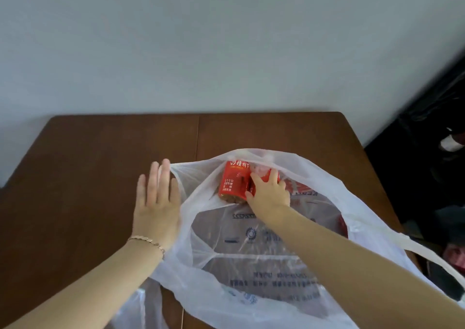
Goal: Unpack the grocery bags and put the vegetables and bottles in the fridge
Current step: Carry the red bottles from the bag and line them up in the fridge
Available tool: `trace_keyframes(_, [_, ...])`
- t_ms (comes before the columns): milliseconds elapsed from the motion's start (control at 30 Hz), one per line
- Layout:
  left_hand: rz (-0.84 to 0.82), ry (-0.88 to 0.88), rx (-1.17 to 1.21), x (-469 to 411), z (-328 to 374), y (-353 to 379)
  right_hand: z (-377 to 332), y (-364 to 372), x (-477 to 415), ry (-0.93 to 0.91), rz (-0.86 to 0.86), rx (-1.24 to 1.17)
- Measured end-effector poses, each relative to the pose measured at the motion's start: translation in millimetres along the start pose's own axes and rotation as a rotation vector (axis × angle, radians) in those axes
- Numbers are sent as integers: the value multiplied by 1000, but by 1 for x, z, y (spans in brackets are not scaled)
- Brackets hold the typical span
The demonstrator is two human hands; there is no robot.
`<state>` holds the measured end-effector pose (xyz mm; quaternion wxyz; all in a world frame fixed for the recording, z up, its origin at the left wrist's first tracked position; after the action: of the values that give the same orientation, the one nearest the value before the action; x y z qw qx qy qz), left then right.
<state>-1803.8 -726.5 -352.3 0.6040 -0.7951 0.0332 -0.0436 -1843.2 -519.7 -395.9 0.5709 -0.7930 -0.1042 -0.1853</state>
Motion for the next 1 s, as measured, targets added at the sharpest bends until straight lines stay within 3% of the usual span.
trace_keyframes(67, [108,339,-10,-2,21,-1,6,4,-10,63,-2,-120])
trace_keyframes(167, [19,613,171,-3,63,-13,17,5,-5,117,0,-252])
trace_keyframes(233, [-50,469,362,-20,81,-9,28,8,9,133,-52,-260])
trace_keyframes(367, [-178,55,500,-71,107,8,52,30,46,166,-237,-143])
trace_keyframes(533, [-351,-140,513,-90,126,24,69,45,80,193,-278,-84])
trace_keyframes(767, [-815,7,206,-29,126,26,63,45,84,165,-148,-40])
trace_keyframes(1000, [-664,-6,529,-9,124,36,69,42,82,164,-127,-64])
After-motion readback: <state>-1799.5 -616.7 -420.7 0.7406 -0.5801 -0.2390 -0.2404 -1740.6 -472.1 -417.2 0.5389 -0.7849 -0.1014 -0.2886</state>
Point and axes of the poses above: each hand's wrist, its own x-axis away from the middle knuckle, its own y-axis out of the palm, z = x × y, the point moved 5 cm from there along -x, towards the middle knuckle, and after that the axes turned 3 degrees about -x, right-handed, at the moved point
